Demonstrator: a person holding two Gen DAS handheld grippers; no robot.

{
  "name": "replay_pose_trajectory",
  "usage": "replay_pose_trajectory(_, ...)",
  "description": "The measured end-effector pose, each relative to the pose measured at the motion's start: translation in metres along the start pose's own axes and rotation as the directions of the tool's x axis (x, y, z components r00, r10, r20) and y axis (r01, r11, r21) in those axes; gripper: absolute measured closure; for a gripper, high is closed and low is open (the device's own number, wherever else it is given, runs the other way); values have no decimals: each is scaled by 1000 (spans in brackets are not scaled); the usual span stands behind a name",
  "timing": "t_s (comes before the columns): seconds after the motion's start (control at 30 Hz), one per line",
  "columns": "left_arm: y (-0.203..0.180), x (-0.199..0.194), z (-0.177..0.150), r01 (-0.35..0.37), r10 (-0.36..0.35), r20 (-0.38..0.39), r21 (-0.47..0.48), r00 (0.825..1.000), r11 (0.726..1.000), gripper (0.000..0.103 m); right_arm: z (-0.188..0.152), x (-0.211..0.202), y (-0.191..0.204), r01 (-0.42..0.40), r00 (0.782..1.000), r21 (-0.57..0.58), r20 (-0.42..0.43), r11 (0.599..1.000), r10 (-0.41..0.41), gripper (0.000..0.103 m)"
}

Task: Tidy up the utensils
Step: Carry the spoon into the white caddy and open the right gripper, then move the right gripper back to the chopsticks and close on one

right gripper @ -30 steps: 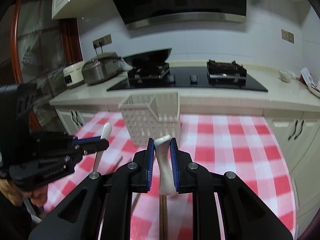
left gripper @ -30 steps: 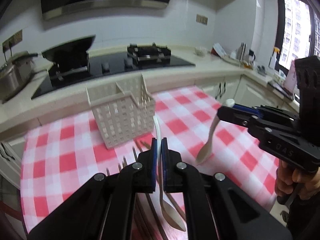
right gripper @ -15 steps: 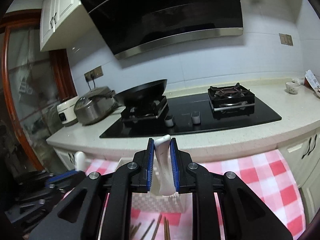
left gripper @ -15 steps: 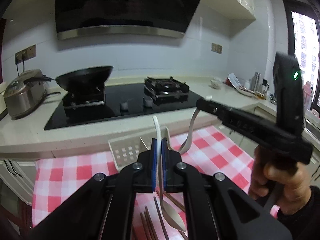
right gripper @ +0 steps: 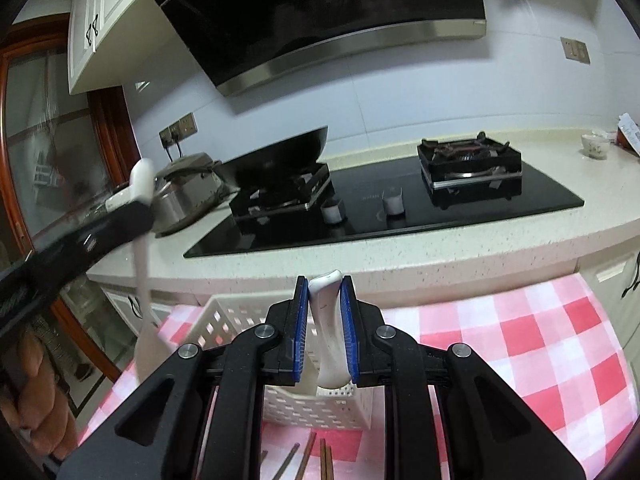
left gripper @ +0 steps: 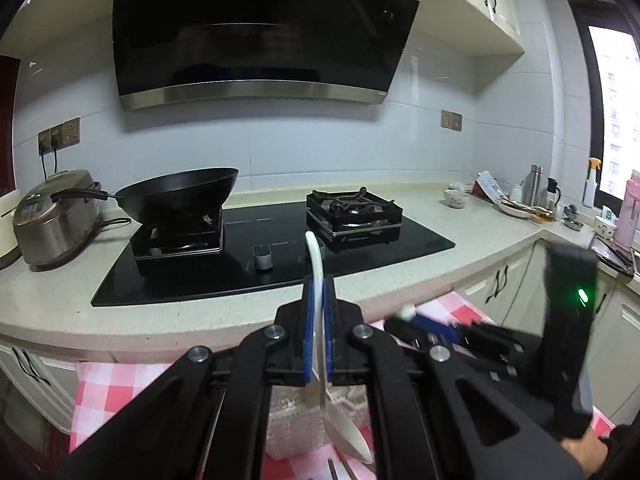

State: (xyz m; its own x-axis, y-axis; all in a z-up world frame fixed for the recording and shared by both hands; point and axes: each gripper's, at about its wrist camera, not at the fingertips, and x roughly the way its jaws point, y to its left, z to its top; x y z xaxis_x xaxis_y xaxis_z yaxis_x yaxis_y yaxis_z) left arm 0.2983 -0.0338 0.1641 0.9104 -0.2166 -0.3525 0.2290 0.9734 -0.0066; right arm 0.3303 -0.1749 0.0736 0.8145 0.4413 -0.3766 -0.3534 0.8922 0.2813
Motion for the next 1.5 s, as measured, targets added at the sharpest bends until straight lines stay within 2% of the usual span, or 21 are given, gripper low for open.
replay_pose_trajectory(0.27, 1, 38, 8, -56, 56, 36, -15, 998, 998, 99, -18, 2, -8, -10, 999, 14, -47, 1000, 11, 85)
replay_pose_trajectory(0.47, -11, 63, 6, -115, 114, 55, 22, 992, 993, 99, -26, -6, -13, -25, 997, 25, -70, 999, 27, 83)
replay_pose_trajectory(0.53, -12, 71, 4, -131, 130, 49, 34, 990, 991, 99, -27, -12, -12, -25, 997, 22, -74, 999, 27, 79)
replay_pose_trajectory(0.63, -16, 80, -3, -146, 144, 39, 56, 989, 988, 98, -29, -23, -12, -24, 998, 15, -64, 1000, 25, 57)
replay_pose_trajectory(0.73, -19, 84, -13, -157, 155, 30, 83, 987, 984, 98, -30, -36, -13, -10, 999, 5, -44, 1000, 10, 54)
replay_pose_trajectory(0.87, -21, 81, -28, -151, 149, 27, 100, 988, 983, 98, -33, -51, -21, -8, 999, 26, -37, 1000, 9, 47)
replay_pose_trajectory(1.03, -27, 64, -47, -140, 138, 29, 122, 990, 983, 98, -40, -69, -32, 12, 999, 46, -33, 999, -11, 45)
replay_pose_trajectory(1.2, -51, 48, -72, -142, 138, 32, 212, 990, 967, 98, -50, -78, -43, 34, 998, 74, -51, 997, -30, 44)
replay_pose_trajectory(1.37, -72, 52, -94, -111, 124, -28, 287, 992, 952, 97, -65, -87, -46, 48, 996, 85, -74, 995, -42, 42)
replay_pose_trajectory(1.5, -74, 50, -104, -40, 67, -94, 260, 993, 965, 93, -79, -96, -52, 80, 993, 84, -97, 993, -72, 39)
